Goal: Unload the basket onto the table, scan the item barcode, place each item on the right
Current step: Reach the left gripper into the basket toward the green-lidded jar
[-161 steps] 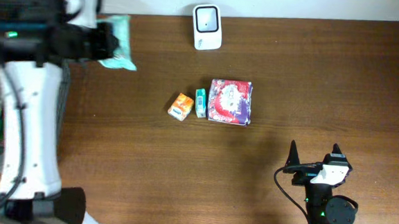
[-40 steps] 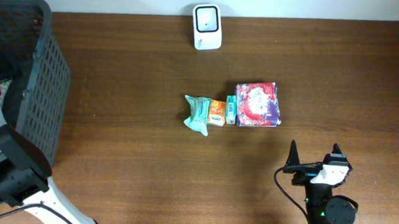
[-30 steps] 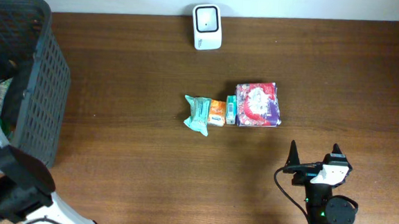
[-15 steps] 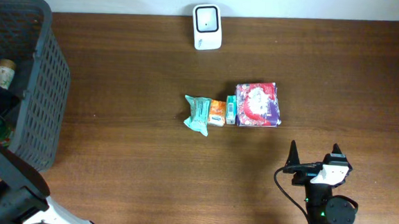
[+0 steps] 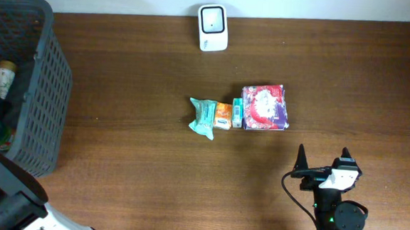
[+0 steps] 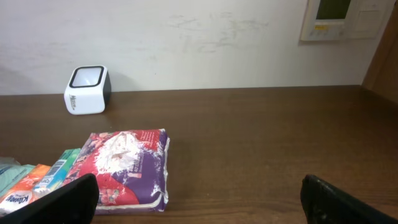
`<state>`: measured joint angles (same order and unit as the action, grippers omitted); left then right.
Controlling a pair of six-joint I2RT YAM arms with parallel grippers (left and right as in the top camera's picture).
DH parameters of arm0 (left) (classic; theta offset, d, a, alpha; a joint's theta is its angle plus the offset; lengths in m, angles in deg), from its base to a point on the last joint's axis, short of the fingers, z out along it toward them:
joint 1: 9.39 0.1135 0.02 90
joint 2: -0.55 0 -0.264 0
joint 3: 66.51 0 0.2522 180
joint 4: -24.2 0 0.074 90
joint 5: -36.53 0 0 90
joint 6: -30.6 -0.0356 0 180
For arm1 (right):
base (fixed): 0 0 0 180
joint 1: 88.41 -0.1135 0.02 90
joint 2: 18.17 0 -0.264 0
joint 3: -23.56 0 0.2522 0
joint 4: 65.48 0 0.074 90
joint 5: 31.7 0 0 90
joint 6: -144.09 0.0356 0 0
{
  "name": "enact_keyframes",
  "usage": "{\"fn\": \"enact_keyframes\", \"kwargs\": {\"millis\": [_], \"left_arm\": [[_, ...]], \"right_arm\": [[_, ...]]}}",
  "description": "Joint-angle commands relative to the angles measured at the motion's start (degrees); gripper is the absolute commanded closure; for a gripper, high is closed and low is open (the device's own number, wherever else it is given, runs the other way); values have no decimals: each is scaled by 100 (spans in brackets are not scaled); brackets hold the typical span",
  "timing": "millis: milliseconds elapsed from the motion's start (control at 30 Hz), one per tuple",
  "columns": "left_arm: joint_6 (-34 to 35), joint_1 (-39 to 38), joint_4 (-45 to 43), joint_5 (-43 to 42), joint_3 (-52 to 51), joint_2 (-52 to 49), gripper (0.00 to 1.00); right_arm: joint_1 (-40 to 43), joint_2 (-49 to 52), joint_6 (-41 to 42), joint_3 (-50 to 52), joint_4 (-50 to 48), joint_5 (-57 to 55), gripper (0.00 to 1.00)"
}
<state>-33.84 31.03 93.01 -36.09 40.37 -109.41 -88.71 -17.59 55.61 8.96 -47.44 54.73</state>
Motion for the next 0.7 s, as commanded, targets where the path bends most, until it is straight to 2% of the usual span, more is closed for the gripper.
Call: {"fn": "enact_keyframes", "kwargs": {"millis": [0, 667], "left_arm": [[50, 15, -177, -2, -275, 24, 0], [50, 15, -385, 0, -308, 24, 0]], "right_arm": [[33, -37, 28, 52, 15, -9, 2], [33, -37, 28, 52, 15, -9, 1]]}}
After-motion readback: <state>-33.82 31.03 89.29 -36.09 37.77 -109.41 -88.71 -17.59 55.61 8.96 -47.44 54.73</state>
